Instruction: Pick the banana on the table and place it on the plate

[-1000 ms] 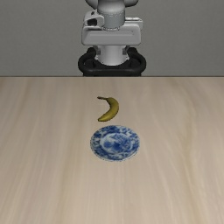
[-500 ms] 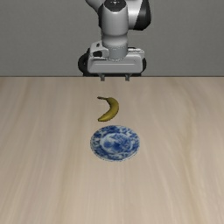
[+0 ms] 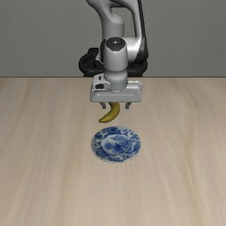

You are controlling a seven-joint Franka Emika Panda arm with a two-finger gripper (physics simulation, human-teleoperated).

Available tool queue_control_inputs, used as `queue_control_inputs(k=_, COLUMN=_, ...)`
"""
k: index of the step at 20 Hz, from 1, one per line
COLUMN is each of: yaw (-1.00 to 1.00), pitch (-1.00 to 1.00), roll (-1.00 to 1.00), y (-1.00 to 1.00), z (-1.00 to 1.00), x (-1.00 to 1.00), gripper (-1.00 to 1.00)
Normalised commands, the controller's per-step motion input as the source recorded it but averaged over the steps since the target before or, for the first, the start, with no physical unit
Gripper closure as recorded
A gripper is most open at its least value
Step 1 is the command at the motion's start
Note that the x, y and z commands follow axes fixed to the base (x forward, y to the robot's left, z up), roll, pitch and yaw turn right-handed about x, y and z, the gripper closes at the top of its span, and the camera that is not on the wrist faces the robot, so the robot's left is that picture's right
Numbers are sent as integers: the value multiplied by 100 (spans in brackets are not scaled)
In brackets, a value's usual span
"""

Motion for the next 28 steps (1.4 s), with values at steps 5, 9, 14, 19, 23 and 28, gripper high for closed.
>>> queue_control_inputs(k=5, yaw=0, pitch=0, roll=0, y=0, z=-60, x=0, gripper=100)
queue_control_inputs(k=9, yaw=0, pitch=0, roll=0, y=0, z=0, x=0, gripper=100)
queue_control_inputs(k=14, yaw=0, pitch=0, roll=0, y=0, z=60, x=0, gripper=100)
queue_control_inputs(k=19, yaw=0, pitch=0, roll=0, y=0, z=100, x=0, gripper=100)
queue_control_inputs(k=23, yaw=0, pitch=0, roll=0, y=0, z=50, x=50, gripper=100)
queue_control_inputs(k=28, yaw=0, pitch=0, roll=0, y=0, z=0, x=100, gripper=100)
